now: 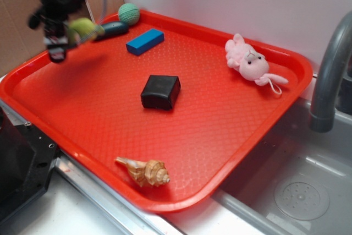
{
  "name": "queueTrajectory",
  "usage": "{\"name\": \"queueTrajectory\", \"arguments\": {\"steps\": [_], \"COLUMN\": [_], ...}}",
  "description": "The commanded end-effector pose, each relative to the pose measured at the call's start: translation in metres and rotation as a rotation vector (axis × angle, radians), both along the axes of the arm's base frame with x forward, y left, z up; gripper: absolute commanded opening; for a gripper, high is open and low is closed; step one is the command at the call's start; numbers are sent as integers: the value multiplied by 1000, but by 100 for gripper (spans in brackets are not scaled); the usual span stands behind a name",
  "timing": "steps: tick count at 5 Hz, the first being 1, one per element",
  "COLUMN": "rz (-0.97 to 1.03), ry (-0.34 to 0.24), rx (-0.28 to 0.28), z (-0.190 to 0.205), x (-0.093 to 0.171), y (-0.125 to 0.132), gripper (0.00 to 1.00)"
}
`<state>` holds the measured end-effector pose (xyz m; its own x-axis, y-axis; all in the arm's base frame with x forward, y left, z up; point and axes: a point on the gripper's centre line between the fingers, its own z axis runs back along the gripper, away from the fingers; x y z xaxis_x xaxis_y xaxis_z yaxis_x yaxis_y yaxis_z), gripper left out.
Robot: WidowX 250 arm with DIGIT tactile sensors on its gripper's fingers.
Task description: Grab the green animal.
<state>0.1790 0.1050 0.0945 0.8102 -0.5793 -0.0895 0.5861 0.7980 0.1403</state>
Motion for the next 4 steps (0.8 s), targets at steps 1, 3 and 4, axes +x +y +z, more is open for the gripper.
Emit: {"name": "queueTrajectory", "arguments": {"steps": [1,3,4], "rz": [-239,59,132], "ry": [38,9,19], "rx": [-19,-45,-74], "z": [50,65,59], "x": [-29,-47,-45], "y": [-31,-29,-24], "gripper": [0,0,0]}}
